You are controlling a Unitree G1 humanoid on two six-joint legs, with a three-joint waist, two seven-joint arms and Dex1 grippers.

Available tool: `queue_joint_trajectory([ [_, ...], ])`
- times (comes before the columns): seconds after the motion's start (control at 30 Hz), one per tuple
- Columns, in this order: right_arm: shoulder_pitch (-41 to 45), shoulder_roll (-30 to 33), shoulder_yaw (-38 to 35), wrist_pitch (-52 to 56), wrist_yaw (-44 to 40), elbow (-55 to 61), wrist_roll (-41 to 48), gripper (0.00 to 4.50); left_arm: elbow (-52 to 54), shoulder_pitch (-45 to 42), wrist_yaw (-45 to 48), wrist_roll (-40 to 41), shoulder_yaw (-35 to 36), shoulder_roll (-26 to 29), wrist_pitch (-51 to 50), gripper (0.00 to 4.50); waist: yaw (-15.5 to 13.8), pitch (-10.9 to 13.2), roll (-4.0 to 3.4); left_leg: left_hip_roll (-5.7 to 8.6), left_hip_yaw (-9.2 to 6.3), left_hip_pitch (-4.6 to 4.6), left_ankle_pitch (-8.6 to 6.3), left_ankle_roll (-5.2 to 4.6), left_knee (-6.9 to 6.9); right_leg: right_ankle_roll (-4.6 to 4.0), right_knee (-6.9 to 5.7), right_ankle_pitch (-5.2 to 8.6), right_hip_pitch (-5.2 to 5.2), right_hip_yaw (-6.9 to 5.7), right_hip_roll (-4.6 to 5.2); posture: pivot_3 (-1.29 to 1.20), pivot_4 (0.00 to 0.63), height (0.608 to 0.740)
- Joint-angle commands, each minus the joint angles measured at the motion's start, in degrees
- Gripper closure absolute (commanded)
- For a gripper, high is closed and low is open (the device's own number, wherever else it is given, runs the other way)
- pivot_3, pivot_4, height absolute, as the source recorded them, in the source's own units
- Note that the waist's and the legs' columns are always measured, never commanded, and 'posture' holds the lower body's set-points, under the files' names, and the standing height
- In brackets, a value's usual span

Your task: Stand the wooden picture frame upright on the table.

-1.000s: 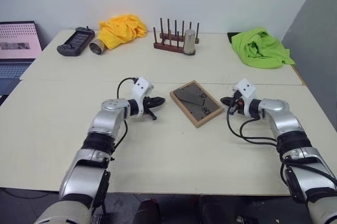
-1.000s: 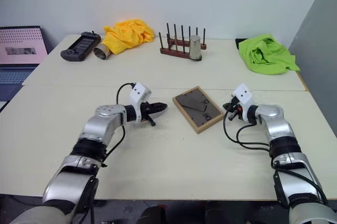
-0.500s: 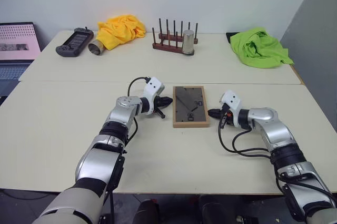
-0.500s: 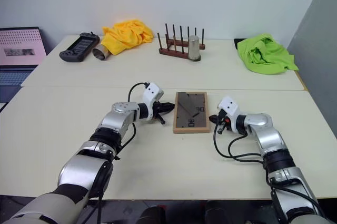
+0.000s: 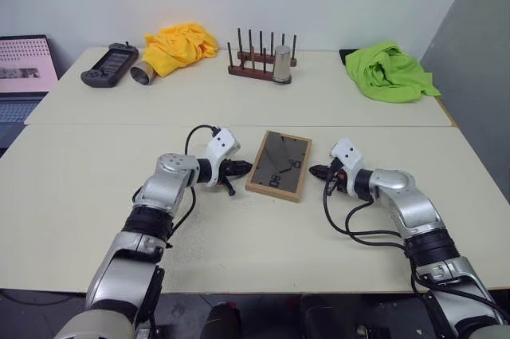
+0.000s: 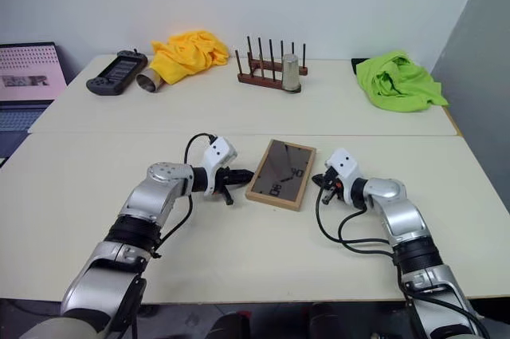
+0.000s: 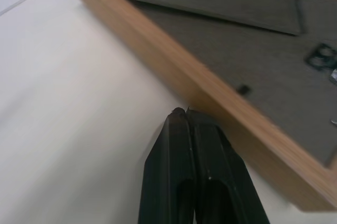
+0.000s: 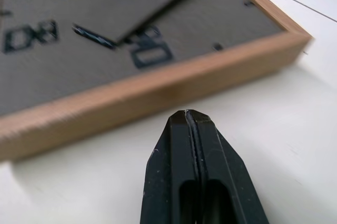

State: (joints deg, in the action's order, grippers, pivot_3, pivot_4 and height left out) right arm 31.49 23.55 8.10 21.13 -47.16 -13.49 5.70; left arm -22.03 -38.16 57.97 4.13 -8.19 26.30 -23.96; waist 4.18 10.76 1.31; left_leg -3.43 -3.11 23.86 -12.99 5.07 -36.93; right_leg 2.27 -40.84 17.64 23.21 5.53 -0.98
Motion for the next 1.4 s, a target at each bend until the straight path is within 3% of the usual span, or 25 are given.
queue_joint_trajectory([
  [0.03,-0.2,-0.3,-0.2,1.2,-1.0,4.7,1.9,4.49,9.8,2.8,0.5,2.0,-0.6,0.8,-4.4,4.49,0.0,0.0,0.0,0.0,0.0,0.0,0.0,0.0,0.0,0.0,-0.01,0.0,0.0,0.01,0.0,0.0,0.15,0.74],
  [0.5,-8.6,4.7,1.2,10.0,-6.0,19.4,5.6,4.49,33.1,15.1,2.8,6.8,-2.1,7.6,-16.8,4.49,0.0,0.0,0.0,-0.01,-0.01,-0.01,-0.01,-0.01,0.01,0.0,0.02,0.01,-0.01,0.02,-0.01,0.0,0.15,0.74],
  [0.7,-8.6,7.2,-0.2,7.8,-2.8,15.5,2.9,4.49,35.9,18.0,4.9,10.6,0.8,13.2,-19.3,4.49,0.0,0.0,0.0,-0.02,0.0,-0.02,-0.01,-0.01,0.01,0.0,0.05,0.02,-0.01,0.03,-0.03,0.0,0.15,0.74],
  [0.83,-7.7,7.3,-0.9,5.9,-1.4,13.0,2.6,4.5,32.3,17.3,6.5,16.5,5.3,15.4,-24.3,3.89,0.1,0.0,0.0,-0.04,0.0,-0.03,-0.01,-0.02,0.01,0.0,0.06,0.03,-0.01,0.03,-0.04,0.0,0.15,0.74],
  [1.13,-7.5,6.6,-0.1,3.5,-0.9,11.5,2.0,4.5,26.2,14.0,5.2,36.3,17.1,13.6,-53.9,1.96,0.5,0.0,0.0,-0.04,0.0,-0.02,-0.01,-0.02,0.02,0.01,0.06,0.04,-0.01,0.01,-0.05,0.0,0.15,0.74],
  [1.4,-7.7,4.6,1.9,4.7,-0.5,13.7,2.3,4.5,14.5,8.3,-2.8,38.1,20.2,7.4,-63.3,0.14,0.5,0.0,0.0,-0.04,-0.02,-0.07,-0.01,-0.02,0.01,0.0,0.0,0.03,-0.01,0.01,-0.07,0.0,0.15,0.74],
])
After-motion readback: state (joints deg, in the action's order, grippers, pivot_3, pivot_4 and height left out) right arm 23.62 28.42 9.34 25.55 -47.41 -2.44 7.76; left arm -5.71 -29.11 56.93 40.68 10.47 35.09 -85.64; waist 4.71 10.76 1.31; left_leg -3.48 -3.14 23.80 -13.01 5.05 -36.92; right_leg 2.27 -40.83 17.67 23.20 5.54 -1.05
